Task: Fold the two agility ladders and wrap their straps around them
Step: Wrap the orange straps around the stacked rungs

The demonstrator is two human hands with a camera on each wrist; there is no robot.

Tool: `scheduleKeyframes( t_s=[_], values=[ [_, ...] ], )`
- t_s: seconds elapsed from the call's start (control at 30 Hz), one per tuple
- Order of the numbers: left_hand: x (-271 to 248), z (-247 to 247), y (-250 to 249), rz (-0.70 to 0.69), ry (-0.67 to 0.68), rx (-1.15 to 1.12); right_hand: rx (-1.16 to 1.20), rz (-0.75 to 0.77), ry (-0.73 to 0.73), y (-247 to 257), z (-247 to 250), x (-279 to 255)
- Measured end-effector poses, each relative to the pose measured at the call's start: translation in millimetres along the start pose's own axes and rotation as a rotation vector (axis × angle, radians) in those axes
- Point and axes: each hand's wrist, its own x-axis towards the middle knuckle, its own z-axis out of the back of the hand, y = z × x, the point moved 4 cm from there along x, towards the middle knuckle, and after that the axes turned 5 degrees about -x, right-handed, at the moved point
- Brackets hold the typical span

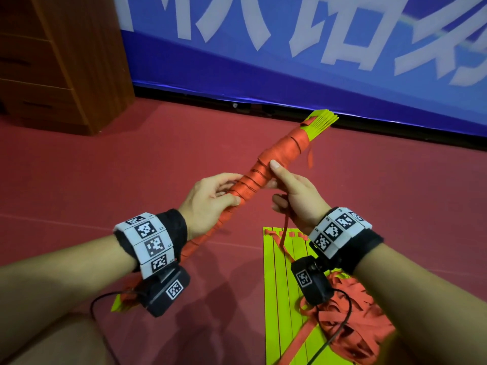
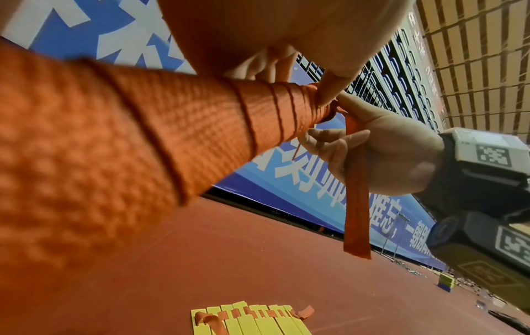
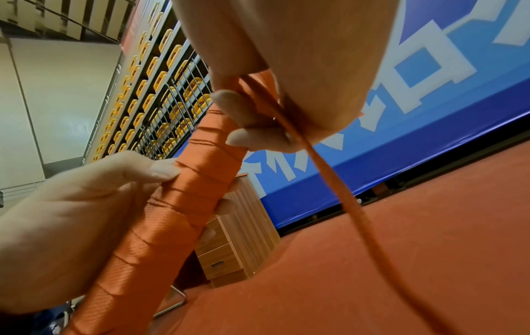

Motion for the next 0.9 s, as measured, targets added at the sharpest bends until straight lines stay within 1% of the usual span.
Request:
scheduleKeyframes(
  t_s=[0.1,0.2,0.23,0.3,0.4,0.5,0.6,0.7,0.9],
  values=[
    [0.4,-2.8,3.8,0.037,0.047,-0.078,-0.023,-0.020,0.019,-0.6,1.8,-2.2],
    [0.4,-6.3,3.6,0.047,0.089,-0.019,-0.049,0.000,-0.012,0.5,2.8,-2.9],
    [0.1,-7.2,1.4,0.048,0.092,0.037,-0.043,0.007,-0.022,0.3,2.8,-2.3],
    [-0.8,-8.8,-4.3,0.030,0.070,0.224,-0.043,0.011,-0.069,0.9,3.9,-0.8],
    [-2.7,-11.7,-12.2,-0.067,0.002,0.556,-0.058,0.008,-0.178,0.4,8.2,2.2],
    [-4.5,-11.8,-18.7,-0.168,-0.085,0.721,-0.024,0.009,-0.216,2.8,7.6,1.0],
    [-6.4,-12.2,-23.7,-0.262,-0.117,0.824,-0.034,-0.019,-0.208,0.4,7.2,4.3],
    [-7.4,-8.4,-22.6,-0.279,-0.137,0.801,-0.067,-0.026,-0.191,-0.8,3.6,5.5],
    [-3.0,7.7,-11.8,-0.221,-0.162,0.496,-0.242,0.132,-0.166,3.1,6.6,3.4]
  ],
)
